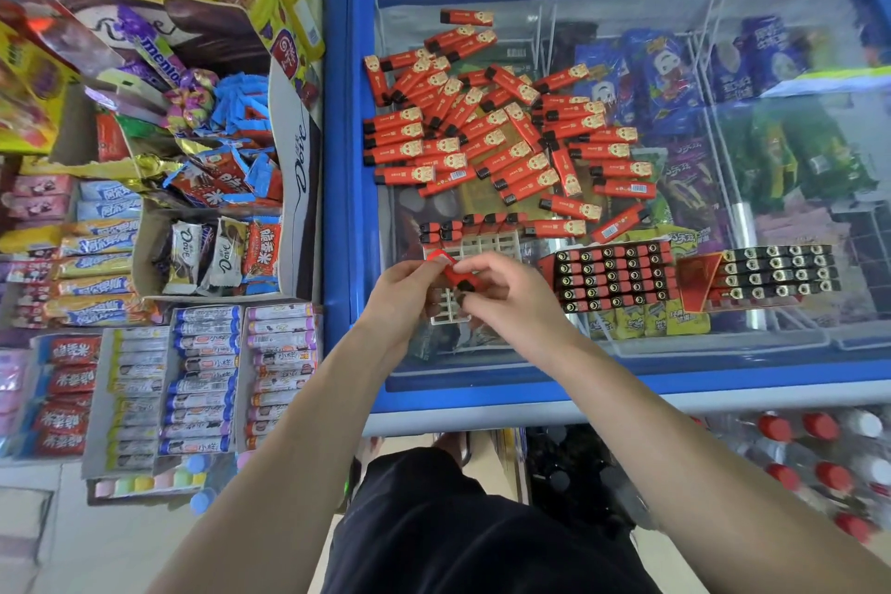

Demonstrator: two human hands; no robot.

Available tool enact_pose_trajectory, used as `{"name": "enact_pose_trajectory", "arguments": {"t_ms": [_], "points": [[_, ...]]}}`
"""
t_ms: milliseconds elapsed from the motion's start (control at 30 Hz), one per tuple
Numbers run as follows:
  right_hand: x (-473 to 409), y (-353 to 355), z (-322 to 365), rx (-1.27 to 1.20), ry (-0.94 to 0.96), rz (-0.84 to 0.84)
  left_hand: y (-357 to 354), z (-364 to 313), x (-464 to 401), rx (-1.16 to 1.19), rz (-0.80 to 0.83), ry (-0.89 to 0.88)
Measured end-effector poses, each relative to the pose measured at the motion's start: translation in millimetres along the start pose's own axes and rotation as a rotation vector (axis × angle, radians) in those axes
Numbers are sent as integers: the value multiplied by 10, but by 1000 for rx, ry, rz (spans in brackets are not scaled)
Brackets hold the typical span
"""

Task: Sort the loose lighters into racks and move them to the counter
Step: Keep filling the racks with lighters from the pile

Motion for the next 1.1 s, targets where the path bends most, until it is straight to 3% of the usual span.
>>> {"name": "enact_pose_trajectory", "arguments": {"t_ms": [267,467,800,1100], "points": [[-222,283,-40,-168,-74,-209,62,-29,-13,-455,-112,-156],[-344,194,-2,-193,-73,-217,39,-33,-58,-554,-99,-176],[-423,26,-122,-479,-293,-311,39,-81,-98,-651,-67,-196],[-286,193,115,-178,-323,-243,139,-259,-73,-701,-104,-250]]}}
Point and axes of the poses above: each hand's wrist, its own x-axis away from the middle knuckle, its own y-axis out of the back of the hand, z = x × y, the point moved 5 cm from there along -x, towards the middle knuckle, and after that the axes turned 2 degrees about y, right-handed, at the moved point
